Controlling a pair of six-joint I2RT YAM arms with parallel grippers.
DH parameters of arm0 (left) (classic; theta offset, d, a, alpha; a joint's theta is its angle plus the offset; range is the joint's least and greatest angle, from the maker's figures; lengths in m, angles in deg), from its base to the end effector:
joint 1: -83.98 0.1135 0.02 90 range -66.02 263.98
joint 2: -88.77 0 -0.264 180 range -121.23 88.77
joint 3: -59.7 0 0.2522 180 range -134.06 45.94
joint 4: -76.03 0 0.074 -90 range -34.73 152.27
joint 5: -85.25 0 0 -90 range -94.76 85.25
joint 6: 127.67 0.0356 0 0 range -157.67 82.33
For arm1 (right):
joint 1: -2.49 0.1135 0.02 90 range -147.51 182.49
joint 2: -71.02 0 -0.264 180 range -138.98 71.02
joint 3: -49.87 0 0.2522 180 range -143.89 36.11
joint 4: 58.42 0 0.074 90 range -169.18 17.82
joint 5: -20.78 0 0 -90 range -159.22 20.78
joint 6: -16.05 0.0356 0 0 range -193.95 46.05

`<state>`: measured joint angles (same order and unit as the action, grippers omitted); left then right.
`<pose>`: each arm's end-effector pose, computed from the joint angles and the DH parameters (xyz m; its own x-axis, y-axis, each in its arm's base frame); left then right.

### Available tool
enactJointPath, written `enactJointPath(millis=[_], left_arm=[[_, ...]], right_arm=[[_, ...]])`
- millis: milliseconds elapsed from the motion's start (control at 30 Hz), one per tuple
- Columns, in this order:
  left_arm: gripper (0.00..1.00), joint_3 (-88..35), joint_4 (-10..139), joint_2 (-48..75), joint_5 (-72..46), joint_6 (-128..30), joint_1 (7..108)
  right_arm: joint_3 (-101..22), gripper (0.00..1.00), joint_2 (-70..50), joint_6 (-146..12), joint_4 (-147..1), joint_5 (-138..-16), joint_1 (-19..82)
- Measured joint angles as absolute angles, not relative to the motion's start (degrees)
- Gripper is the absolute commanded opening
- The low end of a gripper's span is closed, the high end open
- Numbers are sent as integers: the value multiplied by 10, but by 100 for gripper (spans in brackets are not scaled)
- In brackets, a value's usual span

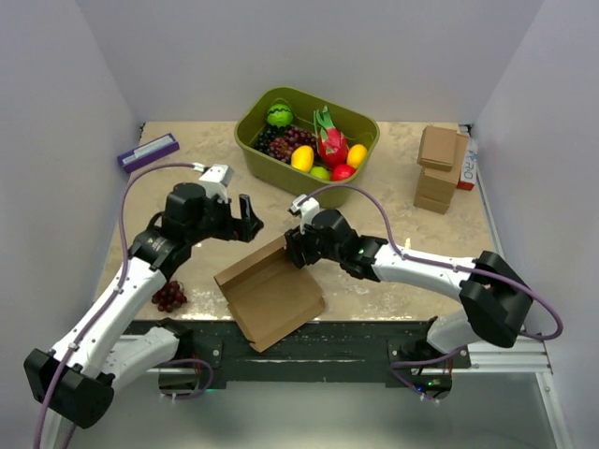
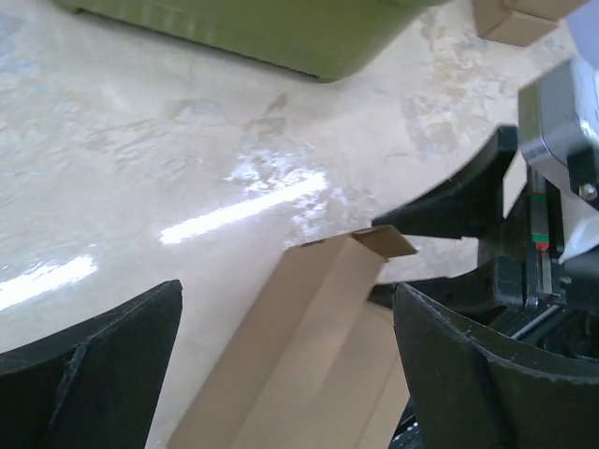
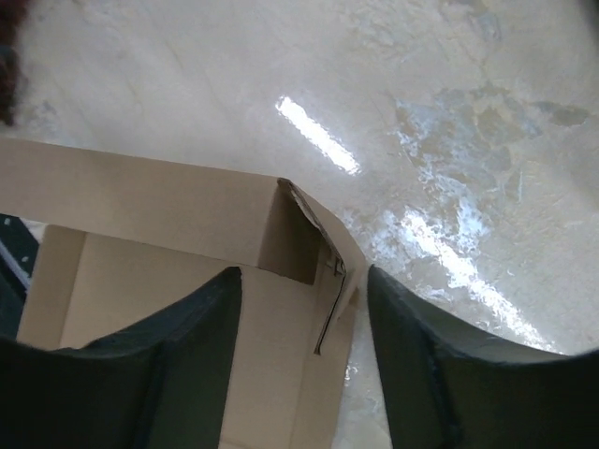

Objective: Fold the paper box

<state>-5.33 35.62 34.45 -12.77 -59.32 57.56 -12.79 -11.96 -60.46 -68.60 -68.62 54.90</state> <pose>0.1847 -0.0973 0.3207 -0.6150 -0.1024 -0.7819 0.3467 0.8555 -0.3847 0.1947 0.2523 0.2323 -0.4846 -0.2471 -0.8391 -0.6929 0.6939 0.1958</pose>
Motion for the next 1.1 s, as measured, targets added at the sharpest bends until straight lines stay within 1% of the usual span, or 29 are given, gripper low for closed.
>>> enactJointPath(millis=[67, 100, 167, 200, 367, 567, 800, 967, 1067, 1100], left_arm=[[98, -64, 337, 341, -139, -585, 609], [98, -70, 330, 338, -145, -579, 628], [98, -79, 323, 331, -150, -572, 651], [98, -85, 321, 327, -151, -568, 658], [98, -118, 320, 292, -152, -550, 664], [98, -142, 332, 251, -149, -539, 664], [98, -136, 356, 233, -143, -536, 664], [98, -78, 396, 256, -148, -562, 664], [94, -32, 426, 267, -155, -590, 664], [91, -15, 440, 269, -158, -600, 664]], right_arm=[[-129, 38, -127, -602, -692, -668, 553], [-129, 31, -127, -599, -697, -657, 554], [-129, 24, -126, -592, -705, -632, 555], [-129, 18, -125, -587, -709, -620, 555], [-129, 1, -114, -563, -724, -552, 556], [-129, 0, -108, -507, -775, -457, 556], [-127, 0, -78, -423, -850, -346, 555], [-118, 0, -66, -378, -885, -298, 554], [-112, 0, -60, -364, -890, -288, 554], [-111, 0, -60, -361, -890, -286, 554]])
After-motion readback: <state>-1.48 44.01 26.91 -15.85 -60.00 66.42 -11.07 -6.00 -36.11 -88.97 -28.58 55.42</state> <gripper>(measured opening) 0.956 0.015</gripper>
